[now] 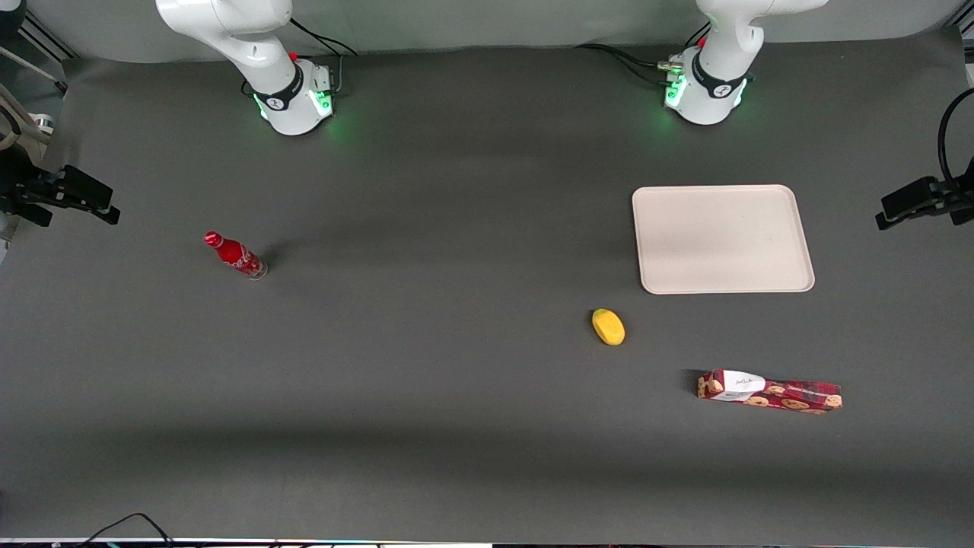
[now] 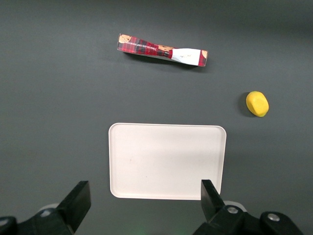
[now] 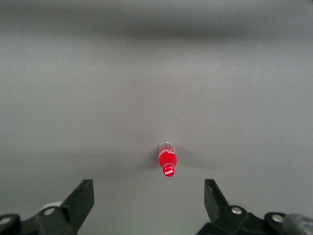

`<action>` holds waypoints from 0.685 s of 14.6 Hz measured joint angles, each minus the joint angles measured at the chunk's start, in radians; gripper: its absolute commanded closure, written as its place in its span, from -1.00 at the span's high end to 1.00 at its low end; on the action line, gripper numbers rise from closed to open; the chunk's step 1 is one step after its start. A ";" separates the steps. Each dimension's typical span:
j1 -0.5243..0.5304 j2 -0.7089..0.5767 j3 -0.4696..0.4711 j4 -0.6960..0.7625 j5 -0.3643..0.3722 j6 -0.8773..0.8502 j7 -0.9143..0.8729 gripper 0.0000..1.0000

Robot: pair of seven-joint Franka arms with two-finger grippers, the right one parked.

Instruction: Place red cookie box on tray

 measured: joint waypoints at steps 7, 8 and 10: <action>0.003 0.022 0.004 -0.032 -0.012 0.016 -0.027 1.00; 0.009 0.042 0.008 -0.043 -0.013 0.040 -0.073 1.00; 0.018 0.099 0.013 -0.070 -0.016 0.133 -0.243 1.00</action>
